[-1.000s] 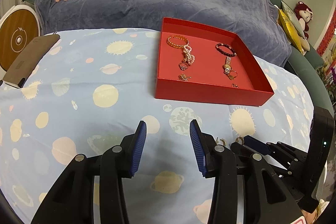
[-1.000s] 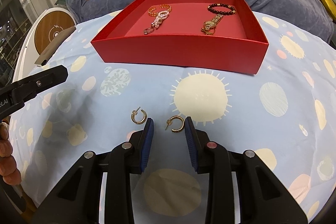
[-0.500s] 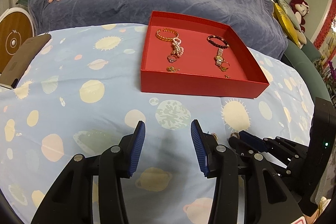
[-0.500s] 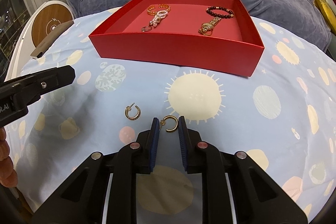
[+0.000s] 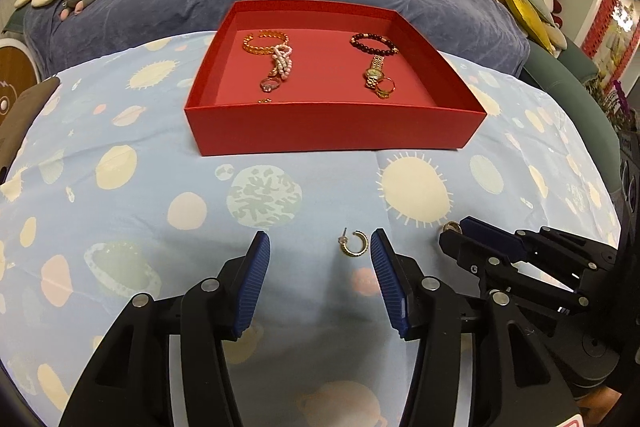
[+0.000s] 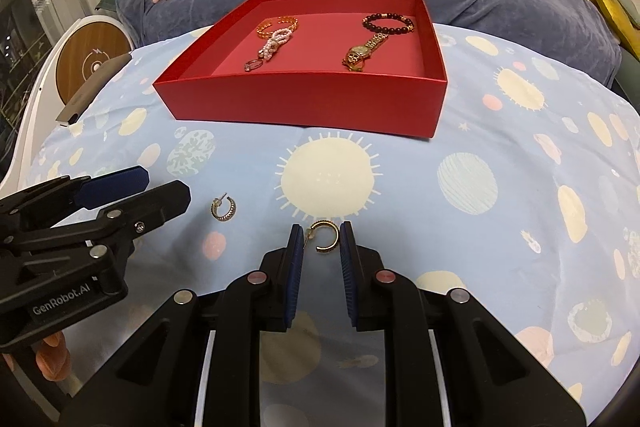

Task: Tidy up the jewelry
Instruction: 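Grasp one hoop earring with the right tool while the left tool grasps the other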

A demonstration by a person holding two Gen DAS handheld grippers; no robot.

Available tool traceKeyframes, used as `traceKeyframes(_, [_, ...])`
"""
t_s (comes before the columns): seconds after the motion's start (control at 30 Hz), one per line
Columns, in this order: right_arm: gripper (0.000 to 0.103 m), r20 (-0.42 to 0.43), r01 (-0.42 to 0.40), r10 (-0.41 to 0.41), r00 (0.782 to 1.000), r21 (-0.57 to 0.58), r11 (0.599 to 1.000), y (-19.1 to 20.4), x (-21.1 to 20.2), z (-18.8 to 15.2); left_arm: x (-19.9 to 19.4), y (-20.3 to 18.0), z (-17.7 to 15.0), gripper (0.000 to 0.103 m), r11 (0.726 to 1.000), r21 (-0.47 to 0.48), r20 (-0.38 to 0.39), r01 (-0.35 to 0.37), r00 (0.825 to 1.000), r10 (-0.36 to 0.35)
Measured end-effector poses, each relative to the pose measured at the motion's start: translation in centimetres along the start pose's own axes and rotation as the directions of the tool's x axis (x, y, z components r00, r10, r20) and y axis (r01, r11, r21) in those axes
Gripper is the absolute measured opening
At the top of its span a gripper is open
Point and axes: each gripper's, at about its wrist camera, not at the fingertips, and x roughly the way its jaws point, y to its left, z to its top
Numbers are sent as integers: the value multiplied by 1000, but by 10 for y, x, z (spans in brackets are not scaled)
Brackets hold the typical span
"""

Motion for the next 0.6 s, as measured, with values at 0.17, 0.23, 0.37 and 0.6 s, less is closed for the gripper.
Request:
traceKeyframes(0.17, [18, 1, -2, 2, 1000, 12, 1000, -7, -4, -3, 12, -13, -2, 50, 1000, 26, -10, -18, 1000, 18])
traceKeyframes(0.23, [18, 1, -3, 3, 1000, 18, 1000, -11, -6, -4, 15, -16, -3, 50, 999, 36, -8, -28, 1000, 28])
traceKeyframes(0.37, [18, 1, -4, 4, 1000, 25, 1000, -16, -8, -5, 21, -20, -3, 50, 998, 48, -14, -39, 999, 39])
traceKeyframes(0.6, [18, -2, -6, 6, 1000, 37, 999, -23, -10, -9, 29, -26, -5, 42, 997, 63, -18, -54, 998, 56])
